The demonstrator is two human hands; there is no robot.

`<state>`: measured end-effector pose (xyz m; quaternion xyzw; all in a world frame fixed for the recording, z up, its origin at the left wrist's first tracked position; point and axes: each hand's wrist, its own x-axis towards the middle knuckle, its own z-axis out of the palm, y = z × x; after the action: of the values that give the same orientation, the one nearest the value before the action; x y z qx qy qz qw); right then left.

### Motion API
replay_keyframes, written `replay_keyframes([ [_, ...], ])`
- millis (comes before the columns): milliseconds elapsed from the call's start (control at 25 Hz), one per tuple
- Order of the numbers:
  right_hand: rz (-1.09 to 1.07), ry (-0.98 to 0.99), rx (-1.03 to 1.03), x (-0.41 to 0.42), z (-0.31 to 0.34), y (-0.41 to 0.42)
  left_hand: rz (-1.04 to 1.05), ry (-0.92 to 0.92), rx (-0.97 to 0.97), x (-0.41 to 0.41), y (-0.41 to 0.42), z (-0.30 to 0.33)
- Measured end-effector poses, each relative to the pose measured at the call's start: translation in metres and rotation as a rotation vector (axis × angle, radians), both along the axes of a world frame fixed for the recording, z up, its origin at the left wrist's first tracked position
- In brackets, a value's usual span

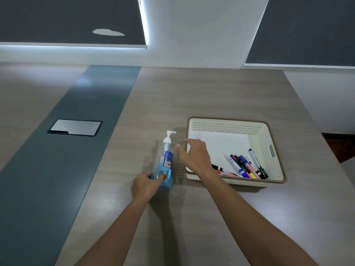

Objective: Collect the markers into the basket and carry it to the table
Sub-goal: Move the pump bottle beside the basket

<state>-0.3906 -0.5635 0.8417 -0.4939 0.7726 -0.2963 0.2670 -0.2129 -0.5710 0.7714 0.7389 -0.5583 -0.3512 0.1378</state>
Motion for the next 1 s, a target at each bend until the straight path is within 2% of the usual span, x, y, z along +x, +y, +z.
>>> replay_keyframes([
  [160,0.034,-0.143,0.068,0.018,0.008,-0.022,0.053,0.195,-0.188,-0.003,-0.003,0.013],
  [360,0.033,-0.237,-0.02,0.018,0.017,-0.043,-0.048,0.16,-0.366,-0.008,-0.011,0.012],
  [640,0.131,-0.014,-0.112,0.004,-0.002,-0.052,-0.09,0.074,-0.351,-0.031,-0.037,0.004],
  [1000,0.196,0.085,-0.089,-0.001,-0.042,-0.04,-0.091,-0.005,-0.309,-0.044,-0.052,-0.034],
])
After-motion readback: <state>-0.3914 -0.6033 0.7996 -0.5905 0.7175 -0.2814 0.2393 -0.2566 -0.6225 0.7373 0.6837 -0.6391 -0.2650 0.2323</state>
